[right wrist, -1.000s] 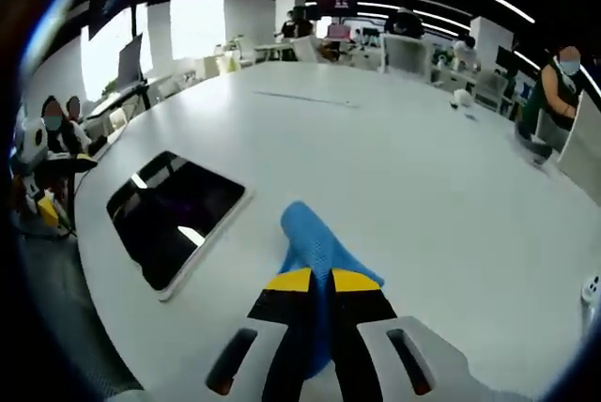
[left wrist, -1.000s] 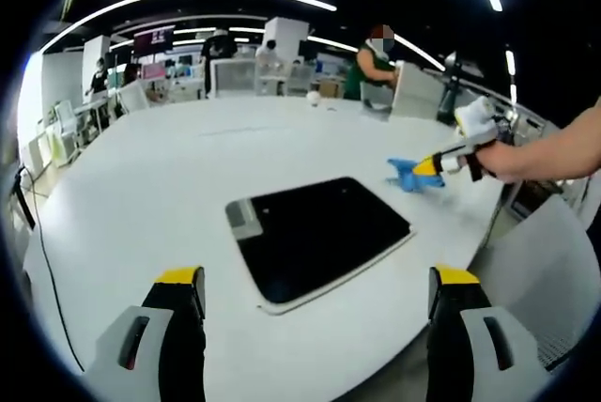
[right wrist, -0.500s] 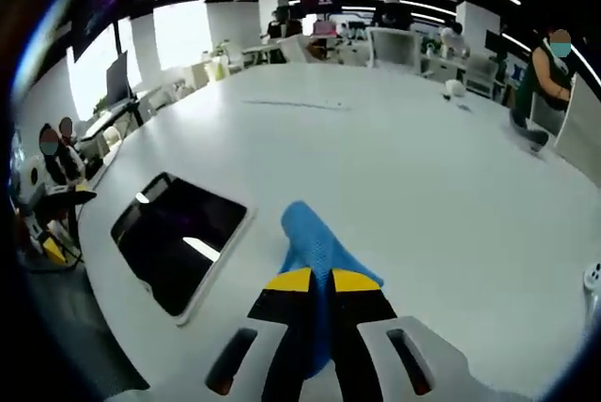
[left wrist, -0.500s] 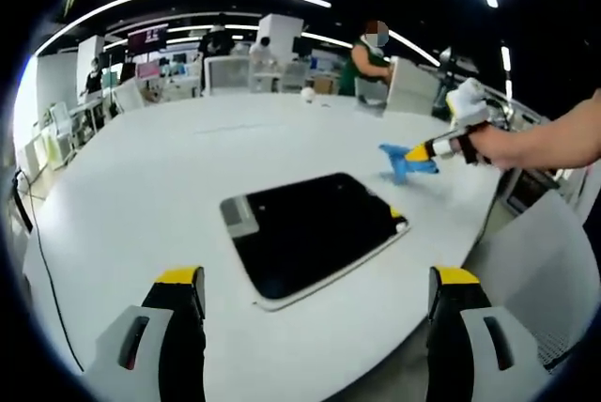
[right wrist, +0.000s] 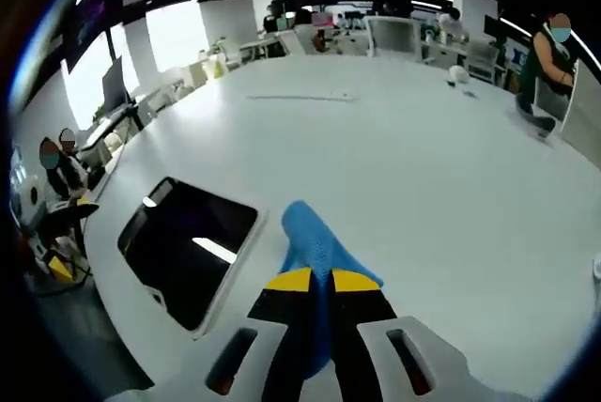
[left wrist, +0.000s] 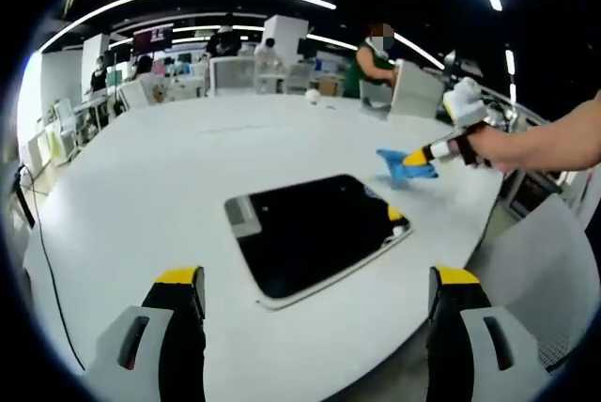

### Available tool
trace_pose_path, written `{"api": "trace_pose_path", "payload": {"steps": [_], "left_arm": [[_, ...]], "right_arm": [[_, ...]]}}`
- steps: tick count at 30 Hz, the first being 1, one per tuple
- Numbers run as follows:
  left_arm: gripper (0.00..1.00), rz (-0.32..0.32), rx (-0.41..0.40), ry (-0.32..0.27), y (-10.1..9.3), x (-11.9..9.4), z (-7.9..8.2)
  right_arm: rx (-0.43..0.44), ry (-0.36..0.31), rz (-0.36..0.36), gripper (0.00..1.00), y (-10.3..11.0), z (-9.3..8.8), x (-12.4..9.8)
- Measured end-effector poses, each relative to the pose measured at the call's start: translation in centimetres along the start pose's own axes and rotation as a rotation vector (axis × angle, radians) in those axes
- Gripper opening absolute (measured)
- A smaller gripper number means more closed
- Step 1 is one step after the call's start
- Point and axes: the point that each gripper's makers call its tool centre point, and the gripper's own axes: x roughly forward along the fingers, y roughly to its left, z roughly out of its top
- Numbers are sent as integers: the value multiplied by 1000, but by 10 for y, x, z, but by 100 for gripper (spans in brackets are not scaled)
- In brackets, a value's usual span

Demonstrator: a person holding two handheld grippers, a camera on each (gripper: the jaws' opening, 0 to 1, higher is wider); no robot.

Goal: Wipe the mirror surface with the cleaning cloth until all visible marks leave the cleaned area.

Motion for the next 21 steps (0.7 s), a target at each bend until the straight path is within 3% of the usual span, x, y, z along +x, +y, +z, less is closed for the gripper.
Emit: {"api": "trace_pose_path", "payload": {"steps": [21], "left_arm": [[99,-6,-3,11,-2,1,-3]], "right_arm": [[21,111,40,0,56,7,43]]}}
